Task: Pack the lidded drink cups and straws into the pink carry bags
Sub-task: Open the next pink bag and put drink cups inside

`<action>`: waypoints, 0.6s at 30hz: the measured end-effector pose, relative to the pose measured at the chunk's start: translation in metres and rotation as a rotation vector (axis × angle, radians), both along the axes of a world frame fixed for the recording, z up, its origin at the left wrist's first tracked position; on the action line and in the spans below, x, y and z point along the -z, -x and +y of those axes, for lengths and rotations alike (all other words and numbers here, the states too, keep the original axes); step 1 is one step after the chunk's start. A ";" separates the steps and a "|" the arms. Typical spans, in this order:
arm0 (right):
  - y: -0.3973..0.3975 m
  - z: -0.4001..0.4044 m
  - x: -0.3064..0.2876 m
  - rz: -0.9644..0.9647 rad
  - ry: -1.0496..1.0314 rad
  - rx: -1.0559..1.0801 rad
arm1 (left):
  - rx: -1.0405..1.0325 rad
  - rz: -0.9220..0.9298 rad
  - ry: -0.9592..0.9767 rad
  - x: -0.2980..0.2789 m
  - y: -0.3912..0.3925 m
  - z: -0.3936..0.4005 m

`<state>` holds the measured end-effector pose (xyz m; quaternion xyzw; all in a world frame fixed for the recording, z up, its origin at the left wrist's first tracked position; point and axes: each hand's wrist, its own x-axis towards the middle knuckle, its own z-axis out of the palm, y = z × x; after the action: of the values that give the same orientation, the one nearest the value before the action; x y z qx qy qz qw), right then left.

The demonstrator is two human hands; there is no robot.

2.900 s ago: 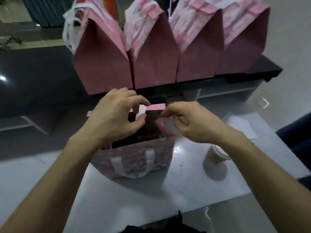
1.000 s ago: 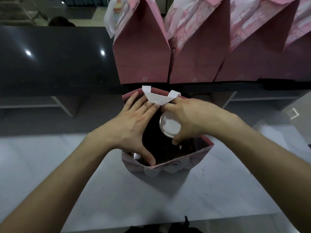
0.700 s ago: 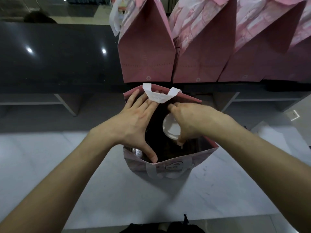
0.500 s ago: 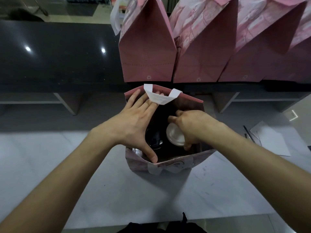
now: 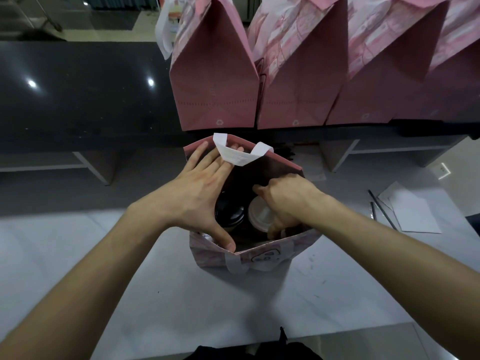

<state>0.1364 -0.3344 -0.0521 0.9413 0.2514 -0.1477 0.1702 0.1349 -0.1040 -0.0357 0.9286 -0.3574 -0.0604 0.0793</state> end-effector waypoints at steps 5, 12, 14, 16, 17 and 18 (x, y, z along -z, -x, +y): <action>0.001 -0.003 0.001 -0.018 0.009 -0.075 | -0.006 0.032 -0.032 -0.002 0.000 0.002; 0.001 -0.001 0.010 -0.038 0.012 -0.115 | -0.011 0.040 -0.005 -0.002 0.002 0.001; 0.002 -0.001 0.002 -0.009 0.012 -0.119 | -0.003 0.039 0.002 -0.005 0.003 0.002; 0.004 -0.003 -0.015 0.010 -0.019 -0.079 | -0.009 0.045 0.016 -0.012 0.005 0.003; 0.006 -0.006 -0.024 0.011 -0.074 -0.047 | -0.027 0.059 0.008 -0.017 0.006 0.002; 0.009 -0.010 -0.033 0.015 -0.151 -0.011 | -0.055 0.069 -0.004 -0.023 0.007 0.000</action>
<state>0.1274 -0.3445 -0.0189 0.9488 0.2685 -0.1346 0.0974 0.1280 -0.1038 -0.0123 0.9357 -0.3286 -0.0908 0.0914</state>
